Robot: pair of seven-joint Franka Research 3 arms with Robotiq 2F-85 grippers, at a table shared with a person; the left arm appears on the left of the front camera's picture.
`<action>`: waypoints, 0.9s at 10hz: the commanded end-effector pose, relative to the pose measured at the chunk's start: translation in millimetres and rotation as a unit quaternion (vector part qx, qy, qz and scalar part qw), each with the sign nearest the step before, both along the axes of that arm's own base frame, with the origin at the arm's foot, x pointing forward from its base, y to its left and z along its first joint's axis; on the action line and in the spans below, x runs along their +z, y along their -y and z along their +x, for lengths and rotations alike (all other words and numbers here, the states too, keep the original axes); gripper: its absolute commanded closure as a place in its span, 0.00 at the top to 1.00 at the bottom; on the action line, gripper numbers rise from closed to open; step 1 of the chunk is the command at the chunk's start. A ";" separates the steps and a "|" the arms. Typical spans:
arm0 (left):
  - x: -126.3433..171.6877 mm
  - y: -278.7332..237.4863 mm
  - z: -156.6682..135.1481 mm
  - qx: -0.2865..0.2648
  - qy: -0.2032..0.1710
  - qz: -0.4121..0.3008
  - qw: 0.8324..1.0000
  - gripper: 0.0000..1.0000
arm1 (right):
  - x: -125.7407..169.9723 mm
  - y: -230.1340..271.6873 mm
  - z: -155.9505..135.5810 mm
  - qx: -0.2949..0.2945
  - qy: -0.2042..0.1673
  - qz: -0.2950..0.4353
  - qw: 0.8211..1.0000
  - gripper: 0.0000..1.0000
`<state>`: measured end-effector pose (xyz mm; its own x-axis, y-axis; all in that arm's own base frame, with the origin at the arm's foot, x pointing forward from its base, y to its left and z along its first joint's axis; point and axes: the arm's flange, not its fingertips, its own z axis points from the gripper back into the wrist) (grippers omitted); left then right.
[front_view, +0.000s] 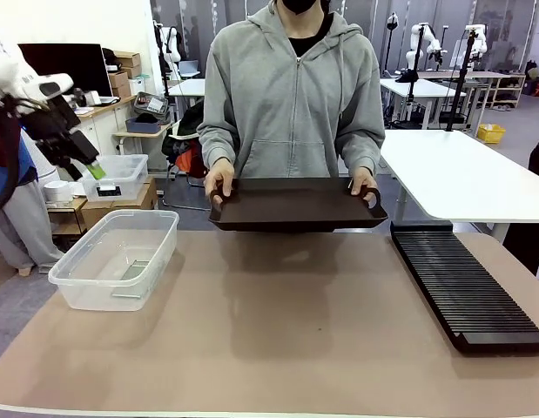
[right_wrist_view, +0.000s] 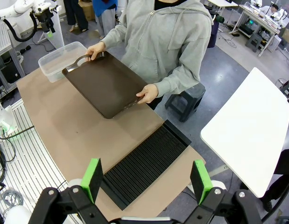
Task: Sort PCBs into racks and boxes based on the side picked up.
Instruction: If the short side of the Blank PCB is picked up, insert it into the PCB Rack ; if the long side is picked up, place it in the Organizing box.
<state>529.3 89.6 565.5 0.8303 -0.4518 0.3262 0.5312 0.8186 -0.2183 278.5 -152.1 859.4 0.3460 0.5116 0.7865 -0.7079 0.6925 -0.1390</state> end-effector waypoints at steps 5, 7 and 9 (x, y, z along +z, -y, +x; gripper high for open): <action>74.4 -13.8 -34.9 -0.084 0.147 -0.001 0.986 1.00 | -1.7 -2.4 -0.9 0.002 -0.001 0.000 1.000 1.00; 87.0 -12.6 -44.3 -0.066 0.134 0.000 0.989 1.00 | -1.7 -2.4 -0.9 0.002 -0.001 0.000 1.000 1.00; 89.9 -12.1 -34.6 -0.076 0.135 0.010 0.988 1.00 | -1.7 -2.4 -0.9 0.002 -0.001 0.000 1.000 1.00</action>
